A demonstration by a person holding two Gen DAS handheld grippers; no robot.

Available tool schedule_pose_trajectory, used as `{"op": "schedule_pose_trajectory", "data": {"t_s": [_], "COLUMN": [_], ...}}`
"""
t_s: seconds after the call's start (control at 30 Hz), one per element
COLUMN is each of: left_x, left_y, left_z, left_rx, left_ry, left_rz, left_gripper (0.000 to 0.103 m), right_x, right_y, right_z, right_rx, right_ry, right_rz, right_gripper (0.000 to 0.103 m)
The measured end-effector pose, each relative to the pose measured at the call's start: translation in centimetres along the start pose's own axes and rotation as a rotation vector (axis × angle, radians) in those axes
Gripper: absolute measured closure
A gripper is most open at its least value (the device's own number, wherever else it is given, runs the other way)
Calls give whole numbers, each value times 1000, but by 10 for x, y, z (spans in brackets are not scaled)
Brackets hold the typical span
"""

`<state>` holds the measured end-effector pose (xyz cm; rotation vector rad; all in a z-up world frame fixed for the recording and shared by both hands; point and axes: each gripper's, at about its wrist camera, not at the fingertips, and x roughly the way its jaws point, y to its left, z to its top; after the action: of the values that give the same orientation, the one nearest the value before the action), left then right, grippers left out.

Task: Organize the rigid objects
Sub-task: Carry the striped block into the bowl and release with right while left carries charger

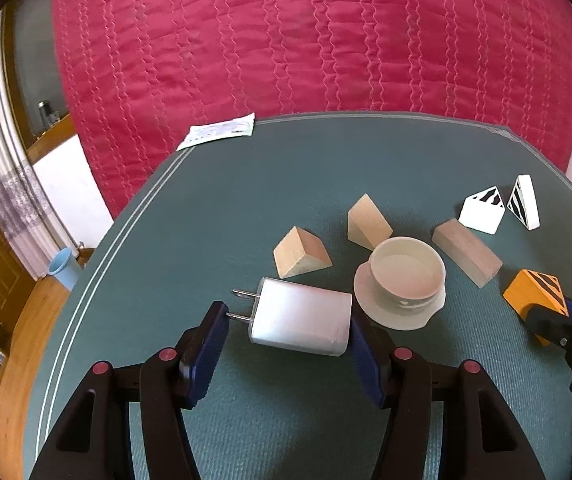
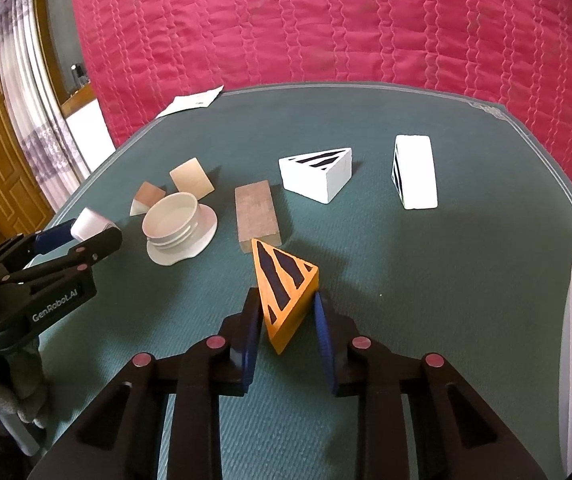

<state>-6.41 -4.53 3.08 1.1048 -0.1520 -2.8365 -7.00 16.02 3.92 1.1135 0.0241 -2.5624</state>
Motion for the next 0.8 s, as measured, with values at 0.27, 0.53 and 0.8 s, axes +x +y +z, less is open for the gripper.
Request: {"op": "schedule_pose_trajectory", "data": {"t_s": [0.27, 0.53, 0.8], "left_x": [-7, -14, -18], "left_y": [-4, -10, -16], "left_z": [0, -2, -6], "left_rx": [-1, 17, 28], "left_ry": [-42, -70, -82], "left_rz": [27, 41, 42], "left_gripper": [41, 41, 41], "right_x": [-18, -40, -69], "right_y": [-3, -16, -37], "right_z": [0, 1, 0], "right_rx": [4, 41, 83], "right_ry": [-45, -78, -126], "right_rz": [7, -5, -43], "right_gripper": [76, 76, 76]}}
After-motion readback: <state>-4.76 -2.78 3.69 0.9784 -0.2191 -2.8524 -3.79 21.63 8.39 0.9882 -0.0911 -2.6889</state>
